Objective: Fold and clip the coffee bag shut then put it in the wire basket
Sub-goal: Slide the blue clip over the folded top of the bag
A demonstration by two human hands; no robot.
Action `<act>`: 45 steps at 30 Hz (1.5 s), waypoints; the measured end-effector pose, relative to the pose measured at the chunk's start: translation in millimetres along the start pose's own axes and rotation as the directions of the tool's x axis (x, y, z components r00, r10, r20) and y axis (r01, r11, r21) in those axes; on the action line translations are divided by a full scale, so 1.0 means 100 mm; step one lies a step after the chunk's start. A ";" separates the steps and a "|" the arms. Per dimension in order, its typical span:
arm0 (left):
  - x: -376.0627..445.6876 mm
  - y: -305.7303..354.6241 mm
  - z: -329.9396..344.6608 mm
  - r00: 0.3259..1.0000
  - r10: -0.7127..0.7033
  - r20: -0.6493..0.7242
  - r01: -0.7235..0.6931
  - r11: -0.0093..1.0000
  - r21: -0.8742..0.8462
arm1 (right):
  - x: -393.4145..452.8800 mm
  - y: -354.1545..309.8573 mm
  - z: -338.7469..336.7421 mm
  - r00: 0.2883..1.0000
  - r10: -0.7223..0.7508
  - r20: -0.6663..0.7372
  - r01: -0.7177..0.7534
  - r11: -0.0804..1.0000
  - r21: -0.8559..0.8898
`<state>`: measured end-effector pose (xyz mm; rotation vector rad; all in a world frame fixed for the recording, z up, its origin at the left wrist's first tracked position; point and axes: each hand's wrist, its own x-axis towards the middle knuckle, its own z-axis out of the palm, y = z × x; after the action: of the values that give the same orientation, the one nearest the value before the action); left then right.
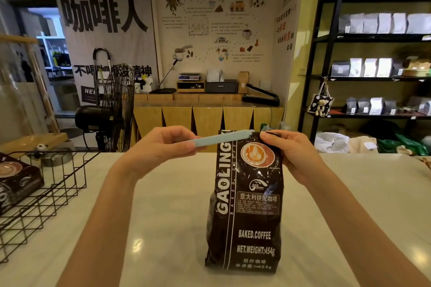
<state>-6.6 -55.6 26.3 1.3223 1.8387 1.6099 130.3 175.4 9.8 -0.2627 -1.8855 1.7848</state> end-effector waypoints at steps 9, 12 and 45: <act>0.22 0.06 0.45 0.997 0.001 -0.077 -0.006 0.998 -0.068 | -0.05 -0.04 0.03 0.998 -0.063 0.025 0.063 0.998 0.006; 0.23 0.03 0.55 0.997 0.004 -0.083 -0.014 0.992 -0.122 | -0.05 -0.05 0.02 0.997 -0.070 0.035 0.070 0.998 -0.004; 0.23 0.00 0.72 0.985 0.037 -0.168 -0.061 0.988 -0.140 | -0.16 -0.22 -0.18 0.938 0.118 0.325 -0.140 0.989 0.044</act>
<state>37.6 4.1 12.3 1.2123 1.7540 1.8916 157.5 180.8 26.6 -0.0732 -2.0651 2.0791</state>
